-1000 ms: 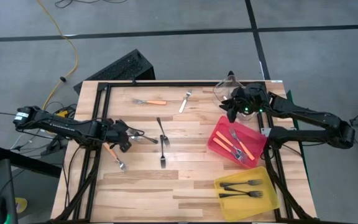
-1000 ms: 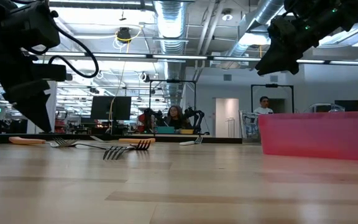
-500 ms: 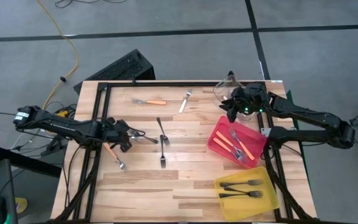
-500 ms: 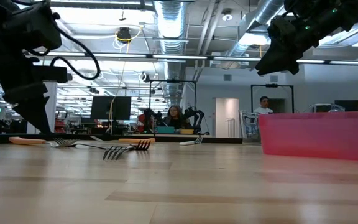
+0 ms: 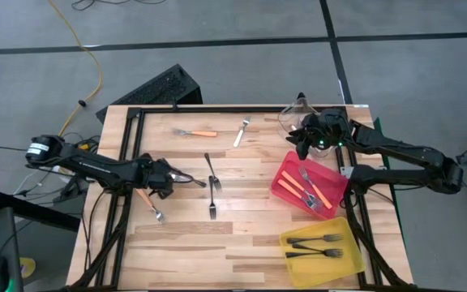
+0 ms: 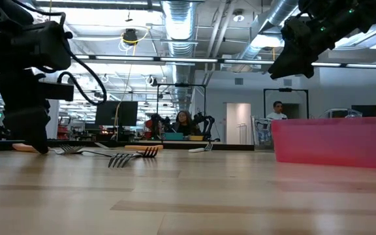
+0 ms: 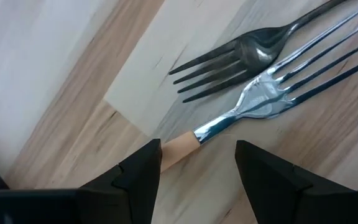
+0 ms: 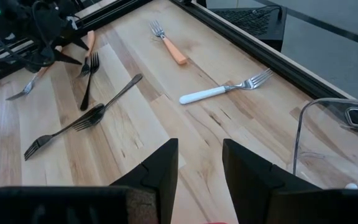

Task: Sort silverware by color (type)
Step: Put the orange fork into the red bin

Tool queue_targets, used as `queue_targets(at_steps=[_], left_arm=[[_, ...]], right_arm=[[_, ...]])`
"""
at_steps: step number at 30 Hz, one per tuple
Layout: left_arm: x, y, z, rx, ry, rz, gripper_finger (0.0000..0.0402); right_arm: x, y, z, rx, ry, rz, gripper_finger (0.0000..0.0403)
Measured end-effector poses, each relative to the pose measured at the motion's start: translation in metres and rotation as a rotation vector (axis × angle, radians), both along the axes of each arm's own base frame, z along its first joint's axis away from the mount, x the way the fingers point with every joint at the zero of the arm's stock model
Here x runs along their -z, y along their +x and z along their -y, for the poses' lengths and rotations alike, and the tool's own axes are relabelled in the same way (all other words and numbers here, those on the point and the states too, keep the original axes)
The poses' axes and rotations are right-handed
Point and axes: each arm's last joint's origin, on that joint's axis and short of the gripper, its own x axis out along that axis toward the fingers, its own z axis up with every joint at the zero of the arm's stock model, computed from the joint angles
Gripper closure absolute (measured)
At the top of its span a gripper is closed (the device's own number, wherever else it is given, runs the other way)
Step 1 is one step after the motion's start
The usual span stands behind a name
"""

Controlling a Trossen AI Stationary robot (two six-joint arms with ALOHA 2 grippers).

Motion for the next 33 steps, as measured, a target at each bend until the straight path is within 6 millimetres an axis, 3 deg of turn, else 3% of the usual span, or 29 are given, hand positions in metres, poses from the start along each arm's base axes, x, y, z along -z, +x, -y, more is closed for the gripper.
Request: queue_targets(at_steps=[8,18,24,33], left_arm=[[-0.010,0.019,0.009,0.081,-0.138,0.117,0.0207],[-0.044,0.062,0.025,0.393,-0.198,0.466,0.0207],[-0.045,0.061,0.029,0.540,-0.099,0.400,0.0207],[-0.040,0.053,0.029,0.577,-0.049,0.276,0.0207]], right_arm=[[0.000,0.000,0.000,0.000,0.000,0.000,0.0253],[0.000,0.000,0.000,0.000,0.000,0.000,0.0253],[0.000,0.000,0.000,0.000,0.001,0.000,0.0253],[0.000,0.000,0.000,0.000,0.001,0.000,0.0253]])
